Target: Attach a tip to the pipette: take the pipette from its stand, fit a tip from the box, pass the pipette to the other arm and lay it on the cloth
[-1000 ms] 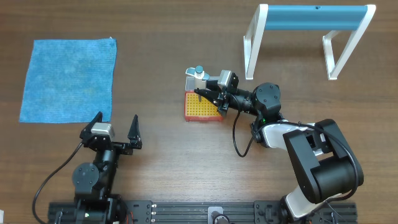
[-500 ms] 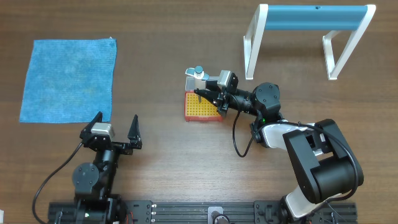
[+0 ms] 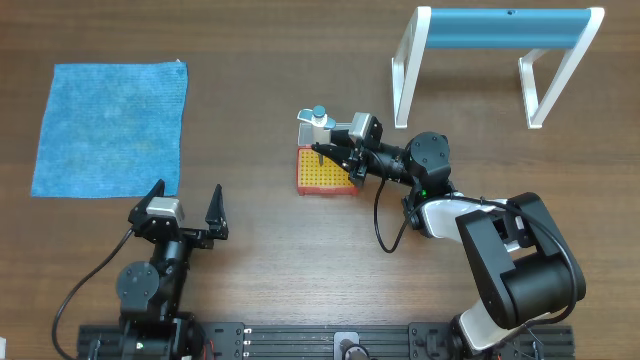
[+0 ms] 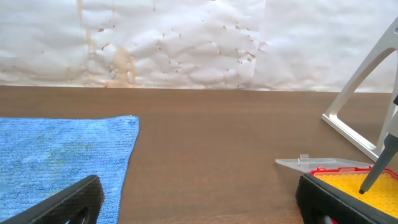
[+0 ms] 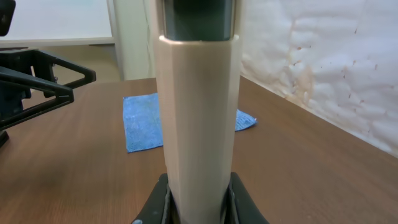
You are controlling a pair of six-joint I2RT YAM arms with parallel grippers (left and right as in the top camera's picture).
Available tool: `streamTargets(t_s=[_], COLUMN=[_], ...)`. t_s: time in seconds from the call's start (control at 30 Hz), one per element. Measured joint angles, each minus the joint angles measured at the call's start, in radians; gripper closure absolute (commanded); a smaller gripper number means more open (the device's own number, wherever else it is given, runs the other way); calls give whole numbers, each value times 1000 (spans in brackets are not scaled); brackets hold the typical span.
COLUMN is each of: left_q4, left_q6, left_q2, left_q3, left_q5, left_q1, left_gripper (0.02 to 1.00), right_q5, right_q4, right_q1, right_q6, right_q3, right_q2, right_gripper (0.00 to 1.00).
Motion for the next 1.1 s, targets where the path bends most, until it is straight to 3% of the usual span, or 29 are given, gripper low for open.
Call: streamTargets(t_s=[1.1], left_q4=[0], left_q6=[0], left_q2=[0], left_q3=[0], left_q5=[0], left_q1=[0], left_gripper=[20], right_q5=[-3], right_q4=[-31], right_q1=[19], right_q6=[0], right_q3=[14], right_q2=[-3], right_gripper=[925])
